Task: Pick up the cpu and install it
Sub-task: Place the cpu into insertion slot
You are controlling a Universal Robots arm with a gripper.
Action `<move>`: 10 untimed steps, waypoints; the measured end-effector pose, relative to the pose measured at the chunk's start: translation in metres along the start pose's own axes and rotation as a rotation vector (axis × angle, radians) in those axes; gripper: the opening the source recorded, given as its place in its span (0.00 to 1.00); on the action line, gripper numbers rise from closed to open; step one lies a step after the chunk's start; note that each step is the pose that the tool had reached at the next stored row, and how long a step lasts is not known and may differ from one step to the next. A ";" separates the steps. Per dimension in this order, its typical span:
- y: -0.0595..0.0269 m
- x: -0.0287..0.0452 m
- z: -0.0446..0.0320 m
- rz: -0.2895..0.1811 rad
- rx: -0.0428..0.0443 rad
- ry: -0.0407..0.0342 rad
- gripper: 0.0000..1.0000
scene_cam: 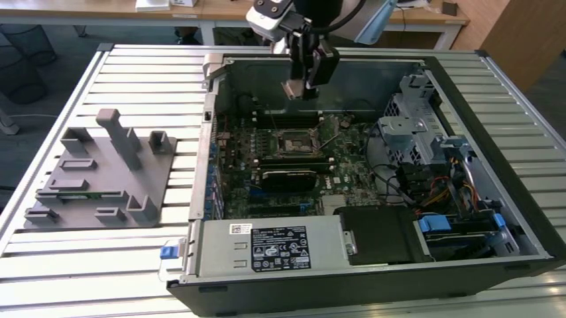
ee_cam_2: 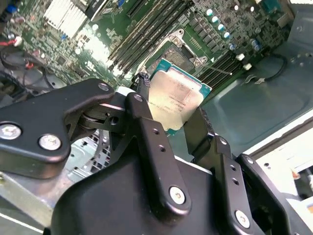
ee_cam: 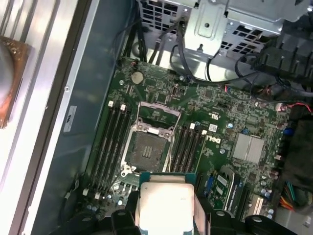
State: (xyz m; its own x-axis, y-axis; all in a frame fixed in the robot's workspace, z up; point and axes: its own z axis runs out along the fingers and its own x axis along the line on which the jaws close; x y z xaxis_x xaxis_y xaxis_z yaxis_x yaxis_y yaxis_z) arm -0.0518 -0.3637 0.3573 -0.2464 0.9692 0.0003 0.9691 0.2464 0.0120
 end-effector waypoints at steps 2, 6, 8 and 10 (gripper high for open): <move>0.0000 0.0000 0.0014 0.029 0.0000 -0.0004 0.53; 0.0000 0.0002 0.0039 0.076 -0.0002 -0.0009 0.53; 0.0000 0.0003 0.0054 0.096 -0.0006 -0.0012 0.53; 0.0001 0.0004 0.0067 0.116 -0.0008 -0.0022 0.53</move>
State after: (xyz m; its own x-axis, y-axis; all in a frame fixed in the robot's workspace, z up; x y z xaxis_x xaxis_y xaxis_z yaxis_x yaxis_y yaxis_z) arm -0.0517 -0.3633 0.3506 -0.1323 0.9912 -0.0005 0.9911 0.1323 0.0128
